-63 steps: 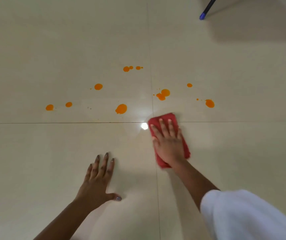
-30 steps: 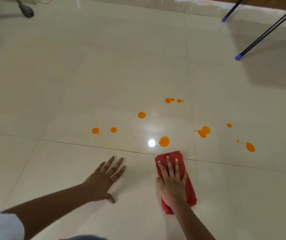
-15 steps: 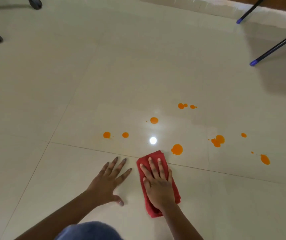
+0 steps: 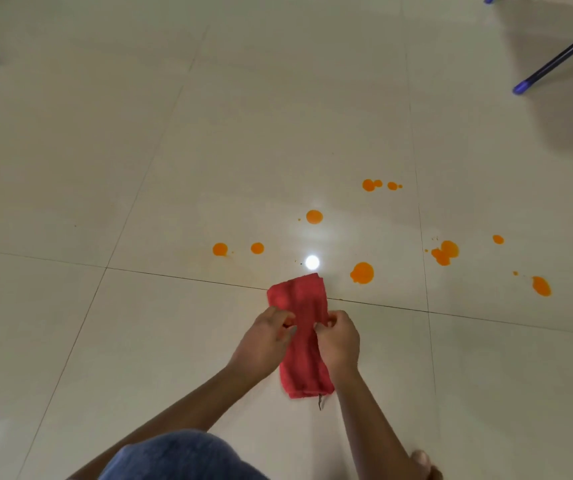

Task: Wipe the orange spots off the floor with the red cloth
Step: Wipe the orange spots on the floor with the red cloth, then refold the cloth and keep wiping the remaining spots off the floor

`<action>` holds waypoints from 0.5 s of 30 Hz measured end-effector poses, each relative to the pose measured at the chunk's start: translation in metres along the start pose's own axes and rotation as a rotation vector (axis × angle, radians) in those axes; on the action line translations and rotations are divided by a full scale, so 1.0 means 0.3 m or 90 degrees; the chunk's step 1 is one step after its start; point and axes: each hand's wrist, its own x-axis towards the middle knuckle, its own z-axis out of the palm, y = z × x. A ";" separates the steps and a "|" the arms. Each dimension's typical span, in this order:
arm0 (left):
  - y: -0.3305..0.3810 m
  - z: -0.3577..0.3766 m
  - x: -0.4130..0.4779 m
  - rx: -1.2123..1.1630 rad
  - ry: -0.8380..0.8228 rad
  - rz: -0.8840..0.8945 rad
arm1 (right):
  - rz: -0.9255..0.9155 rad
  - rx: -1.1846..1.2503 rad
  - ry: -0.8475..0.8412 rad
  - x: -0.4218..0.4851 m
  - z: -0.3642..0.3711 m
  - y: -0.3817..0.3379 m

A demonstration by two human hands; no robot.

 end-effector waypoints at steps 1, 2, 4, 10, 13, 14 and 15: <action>0.029 -0.009 0.000 -0.074 -0.027 -0.064 | 0.021 0.076 -0.062 -0.013 -0.024 -0.025; 0.048 -0.015 0.006 -0.166 -0.045 -0.126 | 0.020 0.131 -0.116 -0.023 -0.036 -0.041; 0.068 -0.039 0.015 -0.357 -0.063 -0.227 | -0.028 0.141 -0.206 -0.067 -0.055 -0.066; 0.082 -0.096 0.000 -0.499 -0.030 -0.333 | -0.104 0.067 -0.186 -0.138 -0.035 -0.070; 0.076 -0.110 -0.004 -0.544 -0.042 -0.357 | -0.134 0.037 -0.166 -0.152 -0.028 -0.084; 0.068 -0.118 -0.006 -0.561 -0.055 -0.361 | -0.146 0.031 -0.158 -0.158 -0.027 -0.089; 0.060 -0.126 -0.008 -0.575 -0.072 -0.361 | -0.160 0.016 -0.148 -0.162 -0.025 -0.092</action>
